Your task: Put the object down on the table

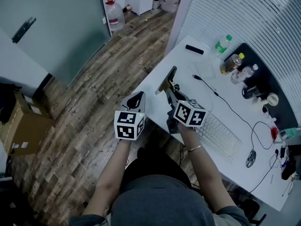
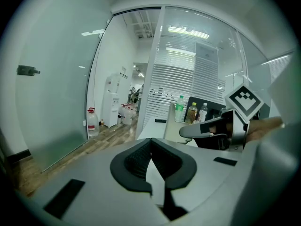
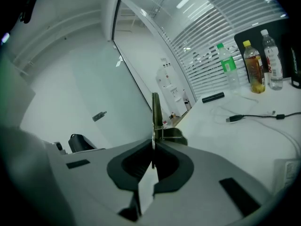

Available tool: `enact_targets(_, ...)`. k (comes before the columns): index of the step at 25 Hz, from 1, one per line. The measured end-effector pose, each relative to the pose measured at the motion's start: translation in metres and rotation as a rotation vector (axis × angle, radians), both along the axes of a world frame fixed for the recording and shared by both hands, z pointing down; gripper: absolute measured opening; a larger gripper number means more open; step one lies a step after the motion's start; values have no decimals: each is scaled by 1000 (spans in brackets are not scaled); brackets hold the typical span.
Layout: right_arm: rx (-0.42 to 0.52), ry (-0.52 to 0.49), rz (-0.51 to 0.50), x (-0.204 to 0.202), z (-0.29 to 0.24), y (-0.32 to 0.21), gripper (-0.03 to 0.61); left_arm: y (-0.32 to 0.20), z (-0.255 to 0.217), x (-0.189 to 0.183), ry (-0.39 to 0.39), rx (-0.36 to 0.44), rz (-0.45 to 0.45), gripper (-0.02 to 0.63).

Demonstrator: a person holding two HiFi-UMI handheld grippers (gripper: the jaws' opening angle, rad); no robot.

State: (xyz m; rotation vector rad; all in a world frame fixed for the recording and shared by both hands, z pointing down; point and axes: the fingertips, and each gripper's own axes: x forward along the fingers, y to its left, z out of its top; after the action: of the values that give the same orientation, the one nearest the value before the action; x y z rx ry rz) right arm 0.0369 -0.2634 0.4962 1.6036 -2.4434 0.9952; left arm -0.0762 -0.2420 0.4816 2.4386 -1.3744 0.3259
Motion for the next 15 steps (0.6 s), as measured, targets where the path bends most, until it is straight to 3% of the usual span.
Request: enact_targets(15,-164,-247,-7,5,32,-47,8,-45,12,13,-21,-35,-15,23)
